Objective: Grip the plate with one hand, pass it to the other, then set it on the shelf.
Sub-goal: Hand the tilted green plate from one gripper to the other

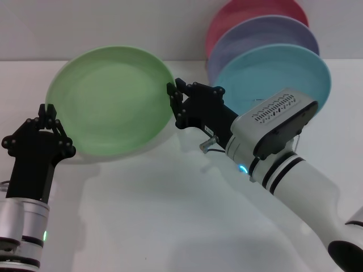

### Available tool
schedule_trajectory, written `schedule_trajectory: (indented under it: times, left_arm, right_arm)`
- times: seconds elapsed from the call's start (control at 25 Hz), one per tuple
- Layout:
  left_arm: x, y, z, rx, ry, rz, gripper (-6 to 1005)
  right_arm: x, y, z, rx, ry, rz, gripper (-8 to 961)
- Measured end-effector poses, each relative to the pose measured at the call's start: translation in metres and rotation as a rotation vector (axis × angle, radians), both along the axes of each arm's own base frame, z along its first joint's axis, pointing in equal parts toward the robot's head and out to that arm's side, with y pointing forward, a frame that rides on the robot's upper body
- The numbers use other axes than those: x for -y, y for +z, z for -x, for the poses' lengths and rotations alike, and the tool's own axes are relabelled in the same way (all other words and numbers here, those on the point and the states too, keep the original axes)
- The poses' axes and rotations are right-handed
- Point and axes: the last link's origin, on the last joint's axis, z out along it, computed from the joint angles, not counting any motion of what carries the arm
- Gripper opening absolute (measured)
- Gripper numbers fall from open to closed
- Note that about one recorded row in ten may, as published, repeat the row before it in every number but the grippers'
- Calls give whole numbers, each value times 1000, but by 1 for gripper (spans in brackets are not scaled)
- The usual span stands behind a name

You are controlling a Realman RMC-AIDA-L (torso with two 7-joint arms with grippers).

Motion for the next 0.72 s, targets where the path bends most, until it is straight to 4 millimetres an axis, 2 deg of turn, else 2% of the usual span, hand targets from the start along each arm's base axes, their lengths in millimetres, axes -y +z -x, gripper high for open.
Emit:
schedule_trajectory:
  times: [0.72]
  left_arm:
    - [1, 0, 1, -3, 0, 2, 36]
  right_arm:
    - [-2, -2, 3, 13, 4, 12, 109]
